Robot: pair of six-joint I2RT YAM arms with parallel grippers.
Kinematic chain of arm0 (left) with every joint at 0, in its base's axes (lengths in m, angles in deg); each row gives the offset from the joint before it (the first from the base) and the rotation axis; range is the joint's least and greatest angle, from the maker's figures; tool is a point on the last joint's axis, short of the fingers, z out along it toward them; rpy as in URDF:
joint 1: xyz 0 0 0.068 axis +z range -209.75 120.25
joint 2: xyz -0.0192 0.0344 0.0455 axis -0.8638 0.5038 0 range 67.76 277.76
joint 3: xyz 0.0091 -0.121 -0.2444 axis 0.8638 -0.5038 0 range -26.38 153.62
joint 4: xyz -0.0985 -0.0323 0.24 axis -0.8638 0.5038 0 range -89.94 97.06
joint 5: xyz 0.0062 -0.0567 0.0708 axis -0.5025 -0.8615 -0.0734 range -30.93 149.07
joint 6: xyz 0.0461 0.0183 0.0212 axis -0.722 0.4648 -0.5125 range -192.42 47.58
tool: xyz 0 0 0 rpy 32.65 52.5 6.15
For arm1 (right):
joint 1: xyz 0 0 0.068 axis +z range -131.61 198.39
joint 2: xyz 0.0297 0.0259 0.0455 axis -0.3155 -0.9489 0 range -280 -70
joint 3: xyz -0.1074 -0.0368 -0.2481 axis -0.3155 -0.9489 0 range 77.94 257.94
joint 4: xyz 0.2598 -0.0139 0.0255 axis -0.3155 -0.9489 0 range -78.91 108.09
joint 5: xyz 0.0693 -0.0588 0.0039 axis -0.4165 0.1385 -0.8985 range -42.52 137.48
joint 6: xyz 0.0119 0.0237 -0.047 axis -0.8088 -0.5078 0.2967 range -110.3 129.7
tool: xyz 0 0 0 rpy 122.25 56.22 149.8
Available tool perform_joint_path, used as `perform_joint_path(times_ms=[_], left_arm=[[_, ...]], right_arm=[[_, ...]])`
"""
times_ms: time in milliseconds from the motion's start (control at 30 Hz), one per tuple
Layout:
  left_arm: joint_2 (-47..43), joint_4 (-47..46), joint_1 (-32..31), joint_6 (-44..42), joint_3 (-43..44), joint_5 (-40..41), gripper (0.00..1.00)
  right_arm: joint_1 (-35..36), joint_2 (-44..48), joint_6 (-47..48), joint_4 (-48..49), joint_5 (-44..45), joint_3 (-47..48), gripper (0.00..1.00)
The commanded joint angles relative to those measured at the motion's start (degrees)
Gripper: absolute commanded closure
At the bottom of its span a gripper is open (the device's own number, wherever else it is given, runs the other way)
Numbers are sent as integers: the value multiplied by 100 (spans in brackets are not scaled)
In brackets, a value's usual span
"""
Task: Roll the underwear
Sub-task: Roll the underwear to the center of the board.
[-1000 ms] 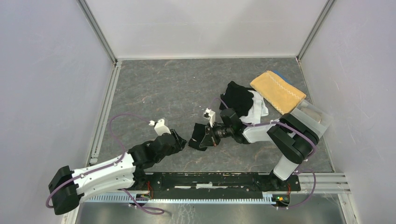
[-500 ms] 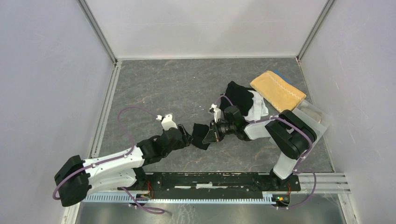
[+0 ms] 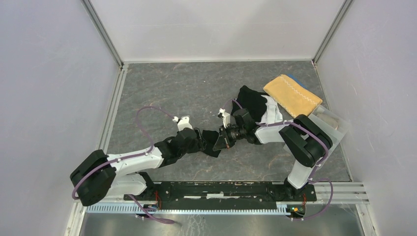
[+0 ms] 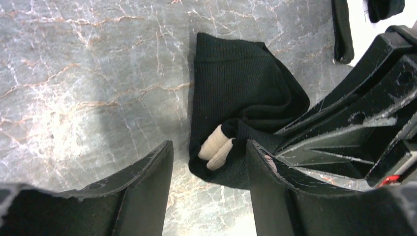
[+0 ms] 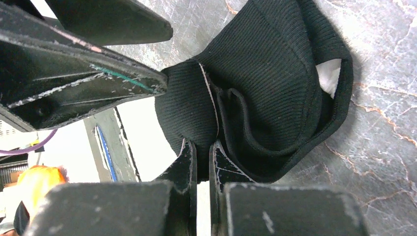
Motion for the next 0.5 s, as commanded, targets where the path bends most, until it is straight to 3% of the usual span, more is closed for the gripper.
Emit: perform_joint_path(times_ms=[0, 467], left_arm=[[280, -545, 219, -480, 339, -236, 38], [566, -735, 255, -583, 280, -786, 47]], right_arm=[[-10, -197, 424, -575, 522, 28, 100], [-9, -186, 506, -719, 611, 187, 100]])
